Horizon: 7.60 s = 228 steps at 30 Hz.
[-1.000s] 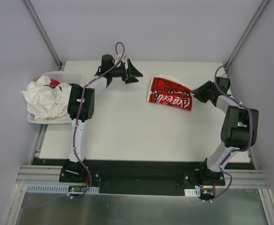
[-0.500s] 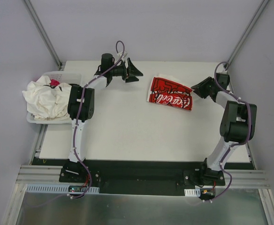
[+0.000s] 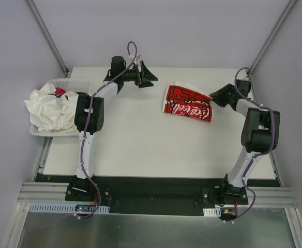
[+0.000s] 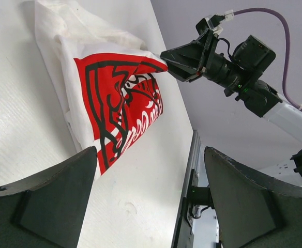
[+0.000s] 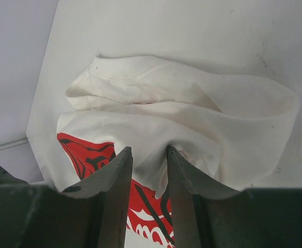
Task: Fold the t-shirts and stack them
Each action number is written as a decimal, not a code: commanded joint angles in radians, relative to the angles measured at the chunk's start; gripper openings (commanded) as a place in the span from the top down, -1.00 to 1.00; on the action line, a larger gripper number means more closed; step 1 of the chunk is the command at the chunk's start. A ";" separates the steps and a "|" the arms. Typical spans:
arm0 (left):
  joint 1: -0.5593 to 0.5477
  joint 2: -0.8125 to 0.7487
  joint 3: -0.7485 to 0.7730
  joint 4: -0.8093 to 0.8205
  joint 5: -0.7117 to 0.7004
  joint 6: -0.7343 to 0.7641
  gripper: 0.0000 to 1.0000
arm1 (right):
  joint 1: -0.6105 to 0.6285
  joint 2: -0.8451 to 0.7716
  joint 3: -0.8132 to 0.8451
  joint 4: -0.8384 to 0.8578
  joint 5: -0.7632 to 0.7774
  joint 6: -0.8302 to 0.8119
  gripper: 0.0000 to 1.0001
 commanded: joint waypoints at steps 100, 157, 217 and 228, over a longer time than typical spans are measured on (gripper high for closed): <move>-0.039 -0.065 -0.040 0.062 0.039 -0.014 -0.71 | -0.146 0.195 0.255 -0.181 0.059 -0.057 0.90; -0.093 -0.330 -0.532 0.334 0.010 -0.074 -0.72 | 0.413 -0.330 -0.121 -0.403 -0.015 -0.139 0.12; -0.202 -0.347 -0.678 0.317 0.033 -0.011 -0.73 | 0.471 -0.137 -0.057 -0.479 0.040 -0.200 0.99; -0.237 -0.319 -0.695 0.346 0.019 -0.026 -0.73 | 0.468 -0.272 -0.088 -0.474 0.032 -0.179 0.99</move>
